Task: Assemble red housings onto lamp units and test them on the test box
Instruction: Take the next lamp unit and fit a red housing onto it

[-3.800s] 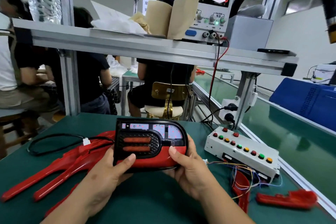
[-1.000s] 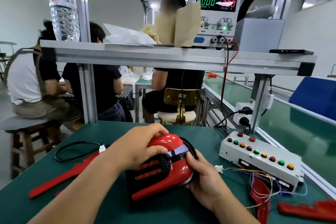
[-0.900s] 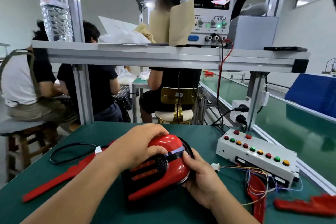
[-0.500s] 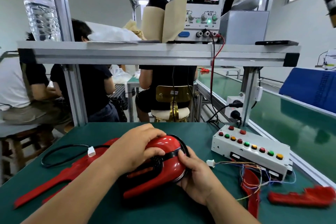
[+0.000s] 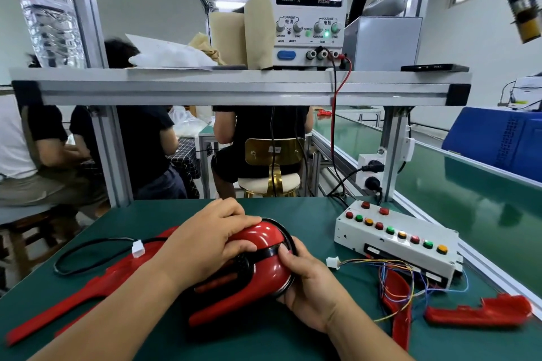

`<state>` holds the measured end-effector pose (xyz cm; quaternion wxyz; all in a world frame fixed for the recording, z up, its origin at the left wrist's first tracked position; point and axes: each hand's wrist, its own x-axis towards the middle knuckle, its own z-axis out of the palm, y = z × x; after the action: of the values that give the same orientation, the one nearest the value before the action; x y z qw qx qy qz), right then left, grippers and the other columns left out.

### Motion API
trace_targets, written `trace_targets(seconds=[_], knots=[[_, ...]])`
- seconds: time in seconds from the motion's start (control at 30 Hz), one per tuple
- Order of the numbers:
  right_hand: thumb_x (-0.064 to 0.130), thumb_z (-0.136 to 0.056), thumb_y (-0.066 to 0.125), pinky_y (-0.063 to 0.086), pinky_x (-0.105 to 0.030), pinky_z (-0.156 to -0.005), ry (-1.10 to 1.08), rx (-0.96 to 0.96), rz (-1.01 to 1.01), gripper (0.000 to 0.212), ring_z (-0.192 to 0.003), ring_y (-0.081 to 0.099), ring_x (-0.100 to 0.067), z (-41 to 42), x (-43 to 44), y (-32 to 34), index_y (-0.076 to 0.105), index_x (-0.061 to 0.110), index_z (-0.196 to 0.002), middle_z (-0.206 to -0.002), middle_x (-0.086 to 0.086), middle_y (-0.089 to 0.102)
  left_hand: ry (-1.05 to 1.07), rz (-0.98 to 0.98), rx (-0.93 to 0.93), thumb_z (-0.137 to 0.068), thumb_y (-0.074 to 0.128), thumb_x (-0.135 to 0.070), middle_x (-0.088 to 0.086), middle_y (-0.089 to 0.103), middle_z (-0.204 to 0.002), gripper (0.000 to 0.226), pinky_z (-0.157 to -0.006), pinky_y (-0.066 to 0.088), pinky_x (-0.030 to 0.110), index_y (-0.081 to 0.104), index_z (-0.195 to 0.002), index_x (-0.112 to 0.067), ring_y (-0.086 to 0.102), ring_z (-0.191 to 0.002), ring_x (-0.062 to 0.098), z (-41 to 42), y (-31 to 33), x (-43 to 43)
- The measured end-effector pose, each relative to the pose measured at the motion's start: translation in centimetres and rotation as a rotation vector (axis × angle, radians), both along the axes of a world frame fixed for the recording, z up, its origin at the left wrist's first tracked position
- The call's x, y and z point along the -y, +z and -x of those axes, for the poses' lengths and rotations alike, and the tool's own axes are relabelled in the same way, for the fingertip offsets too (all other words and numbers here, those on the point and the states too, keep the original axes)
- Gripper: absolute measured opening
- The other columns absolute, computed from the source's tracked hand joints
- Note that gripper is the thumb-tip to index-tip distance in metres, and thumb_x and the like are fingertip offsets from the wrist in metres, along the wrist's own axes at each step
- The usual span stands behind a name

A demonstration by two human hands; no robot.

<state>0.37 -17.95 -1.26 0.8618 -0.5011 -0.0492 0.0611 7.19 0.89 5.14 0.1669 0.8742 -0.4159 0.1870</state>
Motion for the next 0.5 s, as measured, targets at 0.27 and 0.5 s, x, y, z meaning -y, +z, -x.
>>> trace_targets(seconds=[0.27,0.5], knots=[[0.042,-0.078,0.077,0.052,-0.055,-0.087,-0.11,-0.021,-0.027,0.054,-0.097,0.066,-0.037,-0.3,-0.3,-0.2,0.06,0.014,-0.121,-0.117,-0.021,0.067,-0.021,-0.006,0.064,-0.093,0.05,-0.05,-0.007,0.05,-0.126,0.049,-0.098,0.043,0.028,0.053,-0.14,-0.034,0.046,-0.115,0.011,1.1,-1.0,1.0],[0.027,-0.076,0.076,0.054,-0.054,-0.083,-0.246,-0.017,-0.096,0.049,-0.088,0.068,-0.038,-0.5,-0.5,-0.2,0.062,0.006,-0.117,-0.107,-0.023,0.07,0.113,0.347,-0.01,-0.092,0.041,-0.045,-0.021,0.048,-0.133,0.047,-0.11,0.025,0.028,0.051,-0.137,-0.035,0.041,-0.127,0.003,1.1,-1.3,-0.6]])
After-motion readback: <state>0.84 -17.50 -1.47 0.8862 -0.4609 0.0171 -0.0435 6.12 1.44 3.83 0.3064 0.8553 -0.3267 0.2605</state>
